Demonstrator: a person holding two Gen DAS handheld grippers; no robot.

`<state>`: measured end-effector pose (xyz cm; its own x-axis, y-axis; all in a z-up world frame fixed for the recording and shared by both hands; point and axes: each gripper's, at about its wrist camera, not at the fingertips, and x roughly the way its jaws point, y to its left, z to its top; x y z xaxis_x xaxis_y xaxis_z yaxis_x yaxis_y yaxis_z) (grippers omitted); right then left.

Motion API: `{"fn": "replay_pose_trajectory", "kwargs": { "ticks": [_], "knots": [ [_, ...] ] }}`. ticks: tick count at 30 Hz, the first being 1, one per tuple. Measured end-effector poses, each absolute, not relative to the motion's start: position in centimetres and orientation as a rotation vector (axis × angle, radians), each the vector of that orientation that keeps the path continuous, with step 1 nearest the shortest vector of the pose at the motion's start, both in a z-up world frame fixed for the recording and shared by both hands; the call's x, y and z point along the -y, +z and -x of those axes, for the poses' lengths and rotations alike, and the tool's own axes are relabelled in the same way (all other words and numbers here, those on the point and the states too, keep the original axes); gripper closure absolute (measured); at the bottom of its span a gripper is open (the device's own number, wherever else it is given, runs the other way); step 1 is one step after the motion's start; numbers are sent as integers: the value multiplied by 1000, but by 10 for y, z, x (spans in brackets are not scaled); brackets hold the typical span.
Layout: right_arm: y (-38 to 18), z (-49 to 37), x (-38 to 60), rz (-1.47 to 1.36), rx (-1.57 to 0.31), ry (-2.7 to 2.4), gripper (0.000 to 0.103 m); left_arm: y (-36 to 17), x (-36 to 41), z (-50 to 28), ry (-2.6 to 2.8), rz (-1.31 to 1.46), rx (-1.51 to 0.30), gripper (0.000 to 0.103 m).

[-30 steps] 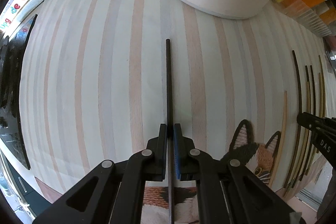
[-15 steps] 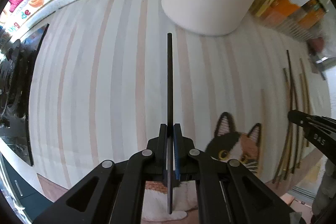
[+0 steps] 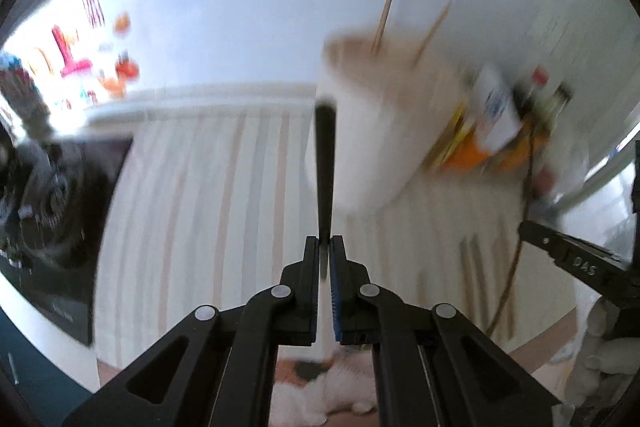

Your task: Organize utensils

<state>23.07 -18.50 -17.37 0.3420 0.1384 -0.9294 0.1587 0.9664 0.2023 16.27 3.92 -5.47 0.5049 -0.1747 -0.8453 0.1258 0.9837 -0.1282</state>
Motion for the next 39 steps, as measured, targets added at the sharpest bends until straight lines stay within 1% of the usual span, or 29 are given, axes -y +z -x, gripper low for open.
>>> {"fn": "replay_pose_trajectory", "kwargs": {
  "ticks": [3,5,9,12,14,16,21,26,30,32,33,37,39],
  "knots": [
    [-125,-242,181,-298,-1118,15,97,-1,-38,-170,-209,80,-911,101],
    [-94,-254,179,-311,-1047,39,97,25,-45,-173,-231,102,-859,101],
    [-39,-281,178,-329,-930,80,97,79,-34,-200,-271,121,-762,101],
    [-6,-314,169,-328,-853,83,97,98,-24,-225,-267,105,-721,101],
    [6,-337,167,-332,-809,76,97,103,-18,-241,-264,93,-719,101],
    [10,-354,170,-341,-781,66,97,103,-15,-261,-257,94,-724,103],
    [7,-406,168,-347,-735,59,97,91,-9,-307,-239,88,-750,103],
    [-12,-436,161,-346,-684,44,97,54,-5,-339,-214,42,-820,103],
    [-33,-443,157,-351,-652,50,97,29,-22,-345,-202,93,-876,103],
    [-38,-441,156,-353,-631,67,97,22,-32,-344,-186,138,-902,102],
    [-42,-440,155,-348,-618,81,97,16,-41,-342,-171,162,-918,99],
    [-53,-437,151,-329,-643,130,97,3,-71,-326,-89,224,-957,98],
    [-56,-436,150,-321,-686,132,96,-6,-89,-314,-45,239,-964,98]
  ]
}}
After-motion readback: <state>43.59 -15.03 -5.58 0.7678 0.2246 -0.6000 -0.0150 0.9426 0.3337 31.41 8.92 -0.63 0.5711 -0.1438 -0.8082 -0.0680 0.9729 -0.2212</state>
